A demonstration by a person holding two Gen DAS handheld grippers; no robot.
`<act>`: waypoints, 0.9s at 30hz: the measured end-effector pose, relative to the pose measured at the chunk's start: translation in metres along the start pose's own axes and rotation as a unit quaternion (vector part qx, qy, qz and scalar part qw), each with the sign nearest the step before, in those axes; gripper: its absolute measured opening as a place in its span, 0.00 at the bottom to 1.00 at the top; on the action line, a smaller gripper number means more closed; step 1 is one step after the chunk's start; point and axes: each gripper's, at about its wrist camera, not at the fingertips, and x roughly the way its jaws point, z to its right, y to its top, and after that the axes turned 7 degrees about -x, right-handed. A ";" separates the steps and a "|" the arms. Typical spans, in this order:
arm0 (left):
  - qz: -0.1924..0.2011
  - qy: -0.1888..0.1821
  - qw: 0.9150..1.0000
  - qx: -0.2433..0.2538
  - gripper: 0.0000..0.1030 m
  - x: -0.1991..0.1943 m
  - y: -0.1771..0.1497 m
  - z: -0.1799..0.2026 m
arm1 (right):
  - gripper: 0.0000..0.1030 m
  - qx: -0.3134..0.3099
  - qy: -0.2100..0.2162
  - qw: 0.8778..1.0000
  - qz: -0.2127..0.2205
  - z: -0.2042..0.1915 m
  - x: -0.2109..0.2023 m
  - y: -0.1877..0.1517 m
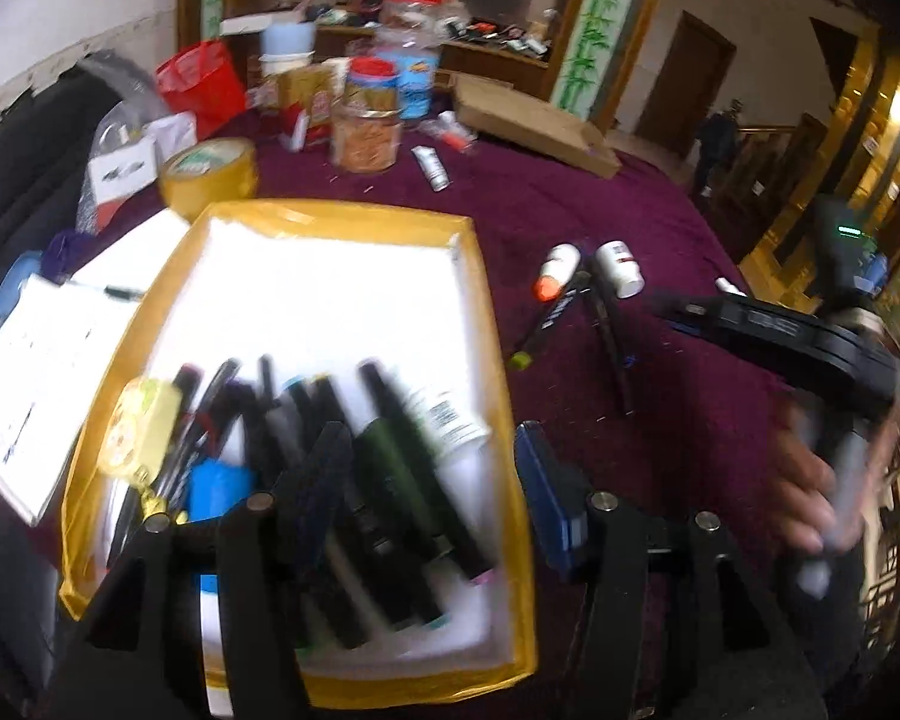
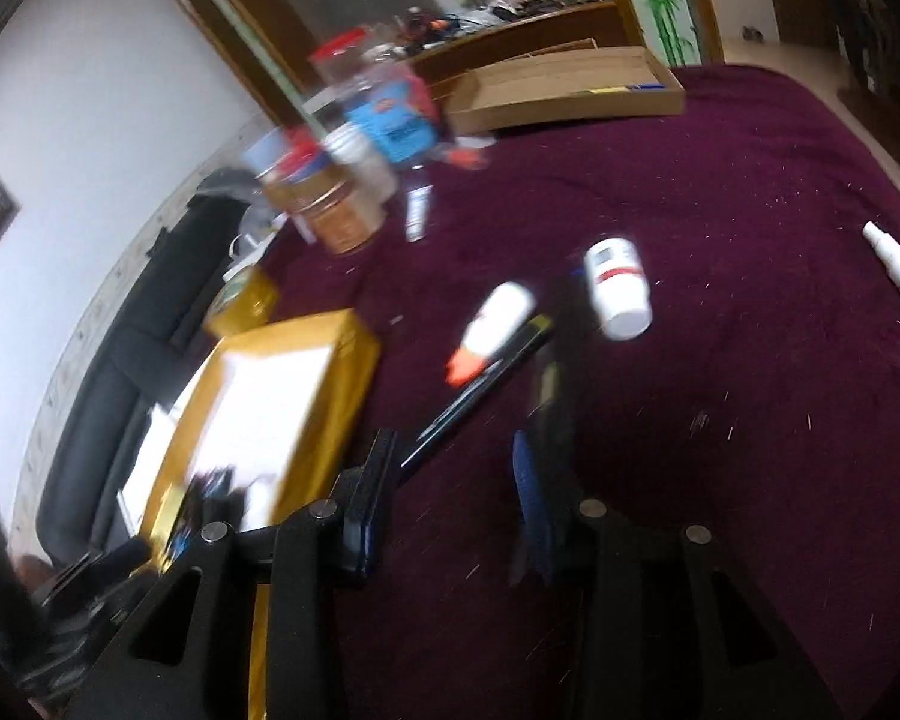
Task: Organize rigid objects
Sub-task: 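Move both open tools back over the remaining markers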
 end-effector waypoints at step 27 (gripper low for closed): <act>-0.130 0.021 0.985 0.109 0.53 0.137 0.063 0.097 | 0.14 0.067 -0.044 0.995 -0.067 0.058 0.045 -0.010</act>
